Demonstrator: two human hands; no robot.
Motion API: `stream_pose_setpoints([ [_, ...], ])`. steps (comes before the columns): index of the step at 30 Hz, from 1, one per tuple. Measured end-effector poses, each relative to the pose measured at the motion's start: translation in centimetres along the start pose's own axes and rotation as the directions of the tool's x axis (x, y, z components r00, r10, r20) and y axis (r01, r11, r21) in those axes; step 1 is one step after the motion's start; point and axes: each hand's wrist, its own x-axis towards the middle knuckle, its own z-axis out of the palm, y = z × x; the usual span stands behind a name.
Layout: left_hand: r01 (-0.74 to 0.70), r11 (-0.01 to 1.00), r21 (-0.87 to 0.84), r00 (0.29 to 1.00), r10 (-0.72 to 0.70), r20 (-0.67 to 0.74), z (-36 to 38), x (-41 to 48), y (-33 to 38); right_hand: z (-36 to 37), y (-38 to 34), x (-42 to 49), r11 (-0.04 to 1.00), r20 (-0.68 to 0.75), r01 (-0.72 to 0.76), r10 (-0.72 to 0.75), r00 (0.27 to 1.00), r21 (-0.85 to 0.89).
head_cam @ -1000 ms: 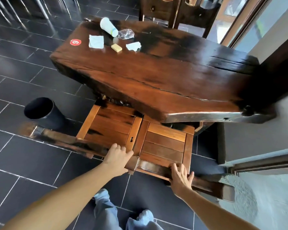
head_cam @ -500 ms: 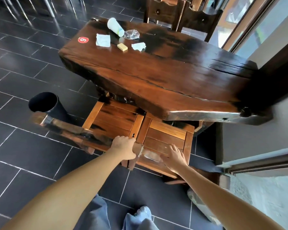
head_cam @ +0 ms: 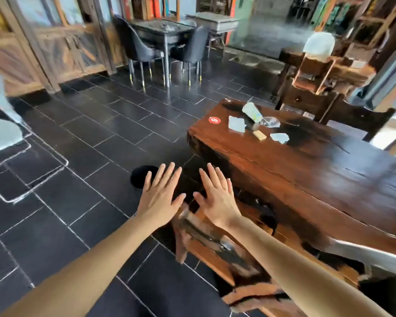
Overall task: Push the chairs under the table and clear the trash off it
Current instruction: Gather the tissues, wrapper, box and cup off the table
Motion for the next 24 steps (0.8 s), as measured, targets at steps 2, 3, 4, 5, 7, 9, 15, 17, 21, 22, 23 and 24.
stream_pose_setpoints([
  [2,0.095,0.995,0.015,0.995,-0.094,-0.039,-2.0,-0.6,-5.8,1.9,-4.8,3.9,0.997,0.003,0.077,-0.077,0.997,0.025],
  [3,0.139,0.99,0.025,0.989,-0.138,-0.054,-2.9,-1.0,-8.5,2.9,-6.9,5.6,0.994,0.014,0.108,-0.108,0.994,0.034],
  [4,0.183,0.982,0.04,0.982,-0.18,-0.062,-3.5,-1.5,-10.9,3.8,-8.8,7.0,0.99,0.029,0.136,-0.138,0.99,0.038],
  [5,0.227,0.972,0.055,0.973,-0.223,-0.064,-4.1,-2.0,-13.2,4.7,-10.6,8.2,0.985,0.052,0.168,-0.169,0.984,0.038],
  [7,0.3,0.951,0.068,0.953,-0.296,-0.073,-5.0,-2.8,-17.1,6.3,-13.8,10.5,0.971,0.097,0.237,-0.239,0.966,0.025],
  [9,0.352,0.933,0.072,0.935,-0.346,-0.084,-5.6,-2.9,-20.6,7.5,-16.5,13.2,0.955,0.13,0.297,-0.295,0.947,0.006],
  [15,0.461,0.885,0.066,0.886,-0.455,-0.093,-6.2,0.3,-29.8,11.4,-22.1,22.8,0.917,0.175,0.395,-0.38,0.908,-0.057],
  [17,0.459,0.885,0.079,0.887,-0.452,-0.096,-6.3,2.9,-33.2,12.7,-23.5,26.8,0.912,0.18,0.404,-0.387,0.905,-0.072],
  [21,0.434,0.895,0.102,0.897,-0.42,-0.137,-7.4,10.1,-40.4,14.6,-25.8,36.1,0.915,0.159,0.396,-0.38,0.911,-0.08],
  [22,0.43,0.897,0.107,0.9,-0.415,-0.134,-7.9,12.0,-41.9,14.9,-26.3,38.5,0.919,0.156,0.386,-0.371,0.915,-0.077],
  [23,0.416,0.903,0.112,0.906,-0.402,-0.131,-8.4,13.9,-43.4,15.2,-27.0,40.7,0.923,0.152,0.377,-0.364,0.919,-0.072],
  [24,0.395,0.911,0.117,0.916,-0.382,-0.12,-8.8,15.7,-44.9,15.6,-27.6,42.6,0.926,0.151,0.372,-0.359,0.921,-0.069],
])
